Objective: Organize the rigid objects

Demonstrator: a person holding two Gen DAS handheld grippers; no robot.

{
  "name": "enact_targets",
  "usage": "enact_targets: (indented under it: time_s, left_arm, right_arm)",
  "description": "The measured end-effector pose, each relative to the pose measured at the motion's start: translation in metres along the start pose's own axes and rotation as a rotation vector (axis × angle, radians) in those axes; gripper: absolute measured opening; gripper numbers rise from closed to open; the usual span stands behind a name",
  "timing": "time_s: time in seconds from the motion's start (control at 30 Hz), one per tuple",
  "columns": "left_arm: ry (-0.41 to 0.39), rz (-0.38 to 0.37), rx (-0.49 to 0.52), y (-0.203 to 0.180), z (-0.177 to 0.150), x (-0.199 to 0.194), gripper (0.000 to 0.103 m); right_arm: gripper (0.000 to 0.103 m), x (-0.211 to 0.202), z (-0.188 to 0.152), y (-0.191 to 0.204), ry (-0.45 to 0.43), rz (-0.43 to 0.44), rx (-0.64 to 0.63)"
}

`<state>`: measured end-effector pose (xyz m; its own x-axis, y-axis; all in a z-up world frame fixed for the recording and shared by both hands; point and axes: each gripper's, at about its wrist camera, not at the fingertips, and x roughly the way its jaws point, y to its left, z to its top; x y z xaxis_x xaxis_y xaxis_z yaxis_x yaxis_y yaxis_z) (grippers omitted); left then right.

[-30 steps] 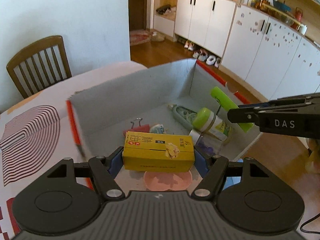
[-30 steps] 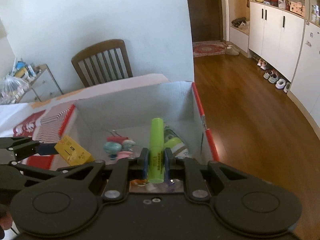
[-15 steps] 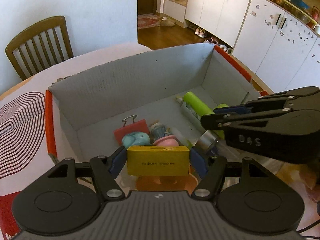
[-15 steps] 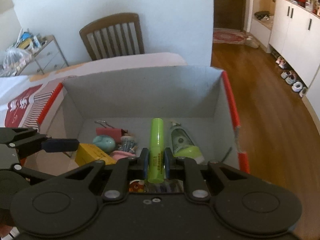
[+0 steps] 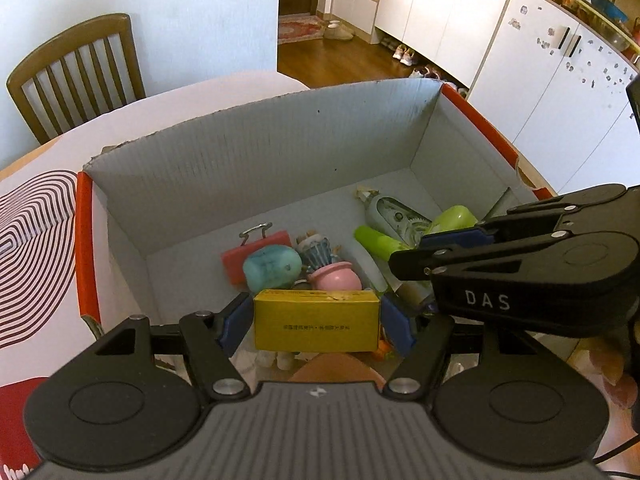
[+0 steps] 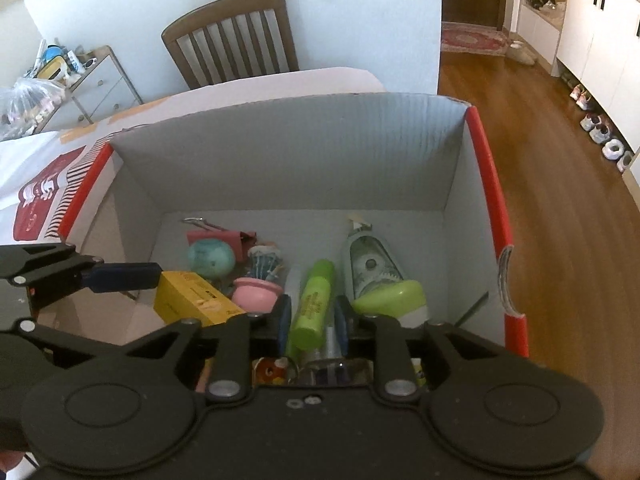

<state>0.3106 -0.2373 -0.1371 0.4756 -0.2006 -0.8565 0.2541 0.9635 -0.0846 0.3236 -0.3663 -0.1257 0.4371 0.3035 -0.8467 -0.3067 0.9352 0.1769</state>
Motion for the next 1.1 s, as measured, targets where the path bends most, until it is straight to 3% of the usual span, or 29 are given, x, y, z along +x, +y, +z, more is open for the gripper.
enact_targets:
  time_s: [0.4,0.77,1.1]
  left_arm:
    - [-0.056,0.003,-0.006,-0.009,-0.003,-0.028,0.069]
    - [-0.181,0.017,-0.013,-0.015,-0.021,-0.079,0.069]
    - [-0.299,0.034,-0.074,-0.007,-0.039,-0.130,0.069]
  right_arm:
    - [0.040,-0.030,-0.005,-0.003,-0.038,0.003,-0.001]
    - [0.044,-0.083,-0.019,0.004,-0.143,0.025,-0.020]
    - [0.061,-0.123,-0.040,0.020,-0.233,0.062,-0.089]
